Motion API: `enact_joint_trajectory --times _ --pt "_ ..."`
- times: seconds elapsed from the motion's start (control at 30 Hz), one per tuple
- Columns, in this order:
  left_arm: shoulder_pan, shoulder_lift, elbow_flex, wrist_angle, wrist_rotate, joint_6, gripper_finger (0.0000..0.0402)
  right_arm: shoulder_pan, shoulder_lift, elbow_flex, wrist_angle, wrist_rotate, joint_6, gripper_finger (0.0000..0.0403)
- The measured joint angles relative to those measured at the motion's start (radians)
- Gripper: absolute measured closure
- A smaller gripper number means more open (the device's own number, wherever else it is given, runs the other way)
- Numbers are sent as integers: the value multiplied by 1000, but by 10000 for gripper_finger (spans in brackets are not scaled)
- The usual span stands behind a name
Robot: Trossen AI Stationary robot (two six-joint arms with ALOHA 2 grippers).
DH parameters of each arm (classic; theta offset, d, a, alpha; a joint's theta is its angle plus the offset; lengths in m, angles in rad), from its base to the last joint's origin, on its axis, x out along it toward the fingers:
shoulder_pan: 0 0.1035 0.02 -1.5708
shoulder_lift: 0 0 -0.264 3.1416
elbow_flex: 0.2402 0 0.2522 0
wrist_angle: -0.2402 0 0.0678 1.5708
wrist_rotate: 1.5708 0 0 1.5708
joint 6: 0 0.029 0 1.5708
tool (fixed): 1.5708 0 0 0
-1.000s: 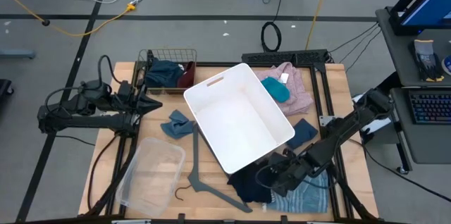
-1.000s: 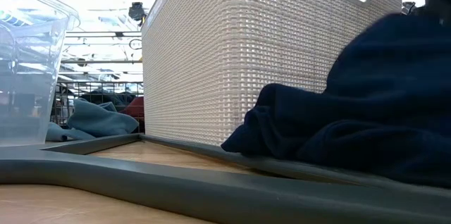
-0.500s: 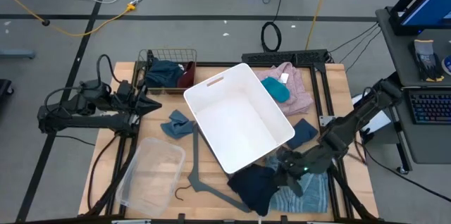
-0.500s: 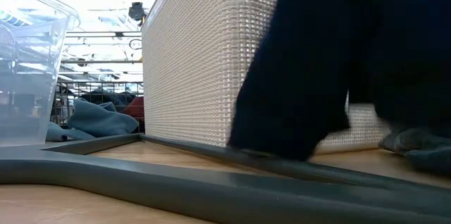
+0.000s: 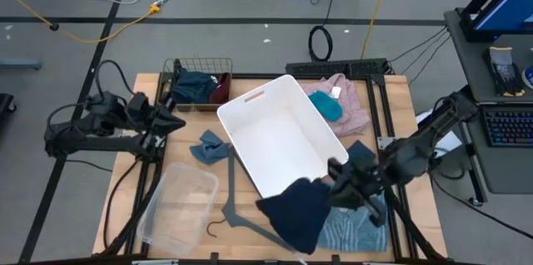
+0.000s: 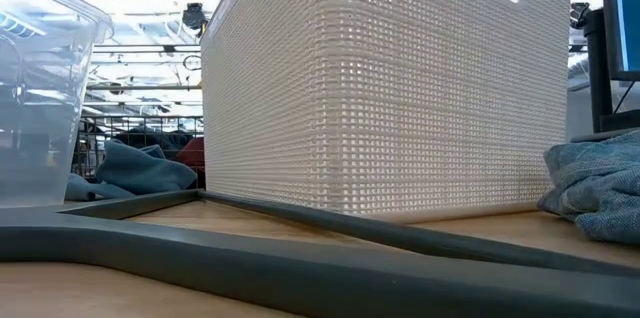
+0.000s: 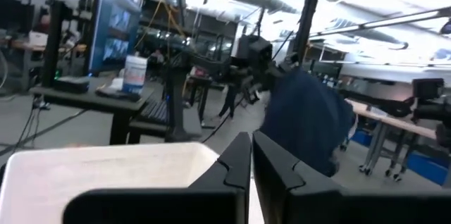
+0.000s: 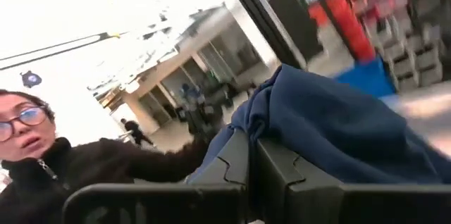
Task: Pick & Place Cloths
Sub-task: Put the blue boxer shorts into the mesh basket
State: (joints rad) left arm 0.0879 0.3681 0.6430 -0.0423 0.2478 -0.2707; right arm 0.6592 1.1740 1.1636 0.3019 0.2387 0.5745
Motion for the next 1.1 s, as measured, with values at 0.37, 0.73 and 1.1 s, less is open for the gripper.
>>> enact_joint_trajectory --times 0.37,0.73,1.1 --pt "0 193 0 354 108 6 385 -173 0 279 -181 -3 -298 403" --pt "0 433 31 743 77 108 320 -474 2 318 -278 -134 -229 403" --pt "1 647 243 684 38 337 202 -836 41 318 -242 -557 -60 403"
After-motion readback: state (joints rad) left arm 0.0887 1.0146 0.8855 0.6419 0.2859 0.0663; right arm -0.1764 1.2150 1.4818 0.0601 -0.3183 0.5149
